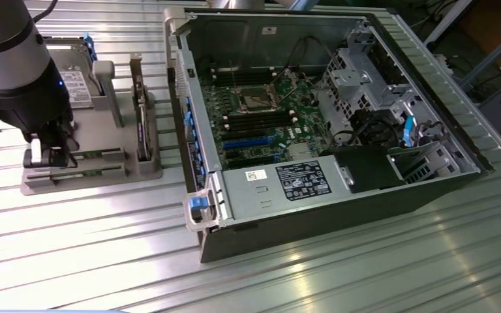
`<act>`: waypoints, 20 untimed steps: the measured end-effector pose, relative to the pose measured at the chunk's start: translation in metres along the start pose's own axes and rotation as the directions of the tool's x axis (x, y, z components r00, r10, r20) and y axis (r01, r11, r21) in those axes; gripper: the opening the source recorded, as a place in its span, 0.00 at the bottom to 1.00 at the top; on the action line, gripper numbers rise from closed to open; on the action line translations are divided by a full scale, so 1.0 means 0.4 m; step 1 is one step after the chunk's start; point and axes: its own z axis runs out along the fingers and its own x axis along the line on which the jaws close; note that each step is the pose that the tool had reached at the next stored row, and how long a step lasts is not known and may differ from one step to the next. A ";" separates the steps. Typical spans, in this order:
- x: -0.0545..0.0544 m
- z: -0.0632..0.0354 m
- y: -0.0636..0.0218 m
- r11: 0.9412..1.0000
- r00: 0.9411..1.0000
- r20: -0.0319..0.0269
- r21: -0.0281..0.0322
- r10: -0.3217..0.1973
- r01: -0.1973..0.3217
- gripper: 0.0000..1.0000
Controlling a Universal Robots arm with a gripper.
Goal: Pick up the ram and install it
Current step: 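Pick up the ram and move it above insertion slot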
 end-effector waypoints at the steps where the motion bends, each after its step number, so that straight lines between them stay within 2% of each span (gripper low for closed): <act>1: 0.001 0.001 0.000 1.000 1.000 0.000 0.000 0.000 0.000 0.36; 12: 0.011 0.071 0.000 1.000 1.000 0.000 -0.001 0.000 0.000 0.36; 14: 0.011 0.089 0.000 1.000 1.000 0.000 -0.001 0.000 0.000 0.36; 18: 0.011 0.109 0.000 1.000 1.000 0.000 -0.005 0.000 0.000 0.36; 20: 0.011 0.110 0.000 1.000 1.000 0.000 -0.005 0.000 0.000 0.36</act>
